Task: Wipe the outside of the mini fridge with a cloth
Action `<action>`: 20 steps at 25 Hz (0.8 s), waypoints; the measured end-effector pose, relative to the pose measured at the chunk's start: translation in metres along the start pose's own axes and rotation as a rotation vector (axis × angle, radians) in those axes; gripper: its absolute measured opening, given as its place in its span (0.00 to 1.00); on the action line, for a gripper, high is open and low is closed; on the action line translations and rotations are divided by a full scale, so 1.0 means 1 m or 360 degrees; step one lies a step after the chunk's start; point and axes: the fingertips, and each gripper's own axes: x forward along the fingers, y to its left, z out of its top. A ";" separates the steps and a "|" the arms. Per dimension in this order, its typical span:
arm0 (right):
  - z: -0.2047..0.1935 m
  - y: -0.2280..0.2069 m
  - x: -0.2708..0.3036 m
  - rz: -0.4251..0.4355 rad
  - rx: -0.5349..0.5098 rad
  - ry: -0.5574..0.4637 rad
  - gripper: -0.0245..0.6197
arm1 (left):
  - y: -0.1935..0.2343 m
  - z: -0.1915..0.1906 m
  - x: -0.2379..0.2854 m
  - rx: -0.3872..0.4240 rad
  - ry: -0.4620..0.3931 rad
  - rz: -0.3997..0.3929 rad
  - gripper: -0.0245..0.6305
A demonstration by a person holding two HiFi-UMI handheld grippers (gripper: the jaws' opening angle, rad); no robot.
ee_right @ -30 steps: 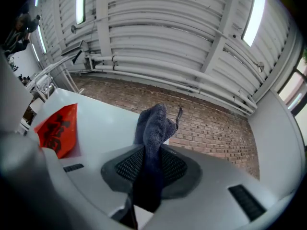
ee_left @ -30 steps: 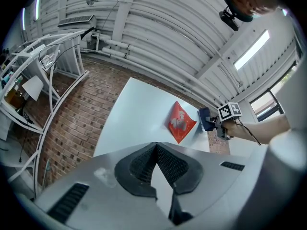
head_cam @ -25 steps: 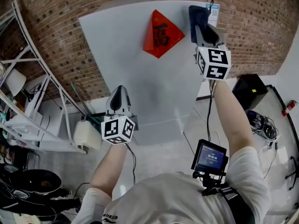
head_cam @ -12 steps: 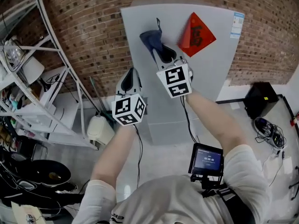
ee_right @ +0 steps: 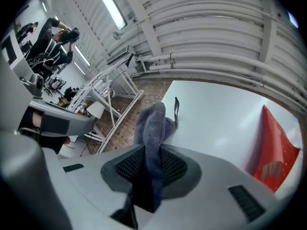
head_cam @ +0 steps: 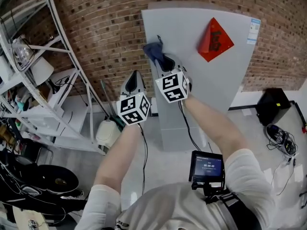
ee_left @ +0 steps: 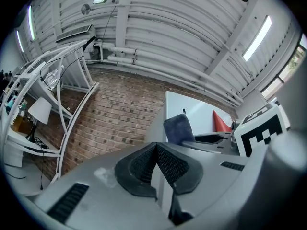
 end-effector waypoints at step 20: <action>-0.101 -0.113 -0.091 -0.0151 -0.0134 0.0219 0.17 | -0.120 -0.046 0.032 -0.0087 0.0080 -0.0246 0.04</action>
